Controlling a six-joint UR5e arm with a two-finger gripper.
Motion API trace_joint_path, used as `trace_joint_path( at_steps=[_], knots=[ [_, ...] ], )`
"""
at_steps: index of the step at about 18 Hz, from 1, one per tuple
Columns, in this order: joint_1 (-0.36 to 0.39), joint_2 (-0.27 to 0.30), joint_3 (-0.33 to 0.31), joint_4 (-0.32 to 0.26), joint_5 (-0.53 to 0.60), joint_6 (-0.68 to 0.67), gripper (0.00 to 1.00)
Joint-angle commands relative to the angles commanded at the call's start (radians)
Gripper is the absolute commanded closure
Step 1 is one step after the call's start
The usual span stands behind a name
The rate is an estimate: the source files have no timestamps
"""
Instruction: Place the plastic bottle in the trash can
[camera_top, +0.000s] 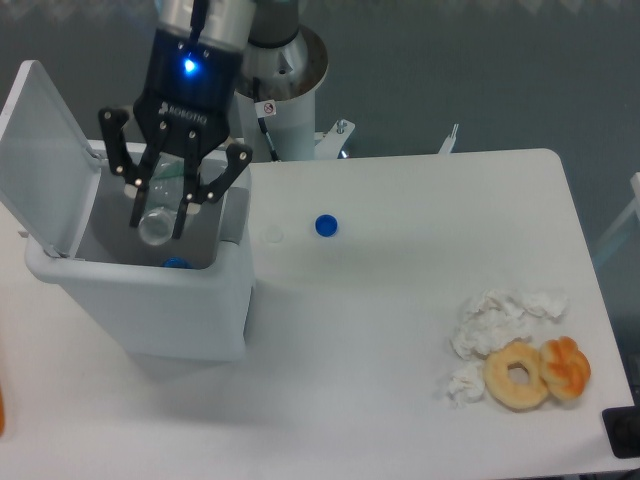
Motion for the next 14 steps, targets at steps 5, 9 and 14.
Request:
trace_joint_path(
  at_steps=[5,9,14],
  knots=[
    [-0.005,0.002,-0.006,0.003,0.002,0.052,0.00],
    [-0.046,0.005,-0.024,-0.002,-0.003,0.058,0.00],
    [0.004,0.002,-0.028,-0.005,0.105,0.097,0.00]
  ],
)
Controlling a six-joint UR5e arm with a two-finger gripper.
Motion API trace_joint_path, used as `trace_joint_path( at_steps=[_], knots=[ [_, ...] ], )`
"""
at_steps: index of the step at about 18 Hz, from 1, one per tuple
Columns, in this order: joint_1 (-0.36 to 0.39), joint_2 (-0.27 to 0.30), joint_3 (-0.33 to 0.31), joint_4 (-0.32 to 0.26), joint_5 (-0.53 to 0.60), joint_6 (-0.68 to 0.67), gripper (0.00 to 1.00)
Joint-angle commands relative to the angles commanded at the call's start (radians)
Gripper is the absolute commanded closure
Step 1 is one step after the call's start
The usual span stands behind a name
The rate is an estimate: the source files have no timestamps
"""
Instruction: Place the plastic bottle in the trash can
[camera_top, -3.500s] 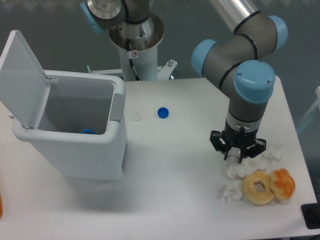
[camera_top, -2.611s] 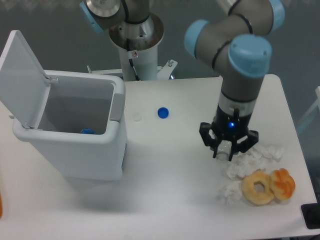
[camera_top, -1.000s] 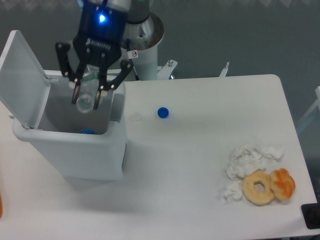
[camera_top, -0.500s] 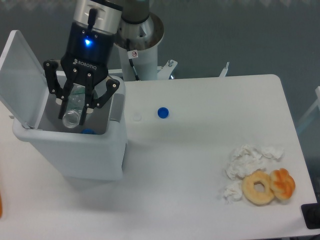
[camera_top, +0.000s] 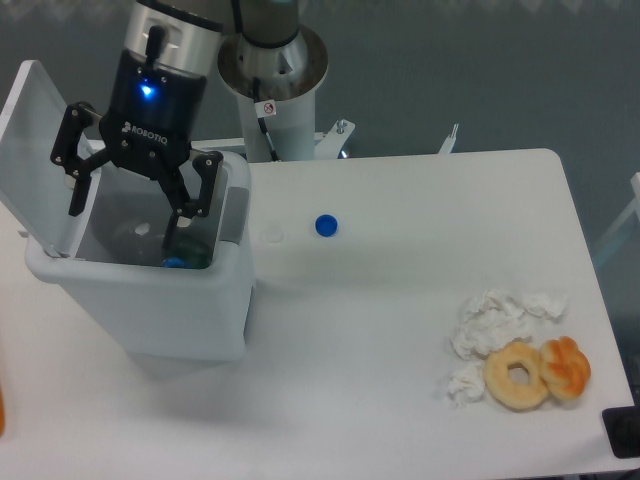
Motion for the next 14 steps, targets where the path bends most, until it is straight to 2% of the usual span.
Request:
trace_joint_path(
  at_steps=[3,5,7,11,14],
  knots=[
    [0.077,0.000,0.002,-0.006,0.052,0.061,0.00],
    [0.132,0.000,-0.009,-0.012,0.079,0.148,0.00],
    [0.201,-0.003,-0.009,-0.037,0.079,0.202,0.00],
    [0.296,-0.095,-0.011,-0.054,0.079,0.363,0.00],
    [0.350,-0.165,-0.005,-0.106,0.080,0.527,0.00]
  ],
)
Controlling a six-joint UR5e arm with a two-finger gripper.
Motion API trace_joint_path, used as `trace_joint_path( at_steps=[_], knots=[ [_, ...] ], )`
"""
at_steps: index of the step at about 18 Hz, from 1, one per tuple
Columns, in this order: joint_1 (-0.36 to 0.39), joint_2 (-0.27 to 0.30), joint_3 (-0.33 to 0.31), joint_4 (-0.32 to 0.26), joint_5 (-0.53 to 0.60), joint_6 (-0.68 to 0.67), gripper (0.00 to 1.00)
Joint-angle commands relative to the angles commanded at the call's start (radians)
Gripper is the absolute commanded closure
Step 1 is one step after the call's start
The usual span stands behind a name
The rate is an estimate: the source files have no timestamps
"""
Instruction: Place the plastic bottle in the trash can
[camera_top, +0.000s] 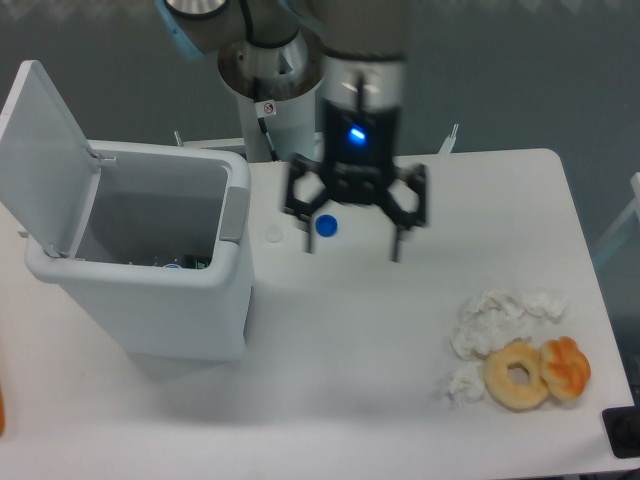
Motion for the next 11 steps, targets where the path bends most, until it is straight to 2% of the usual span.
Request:
trace_joint_path(
  at_steps=[3,8,11],
  knots=[
    [0.035,-0.031,0.002,-0.028,0.041,0.106,0.00],
    [0.005,-0.126,-0.003,-0.038,0.280,0.246,0.00],
    [-0.001,-0.160,-0.005,-0.031,0.290,0.275,0.00]
  ],
)
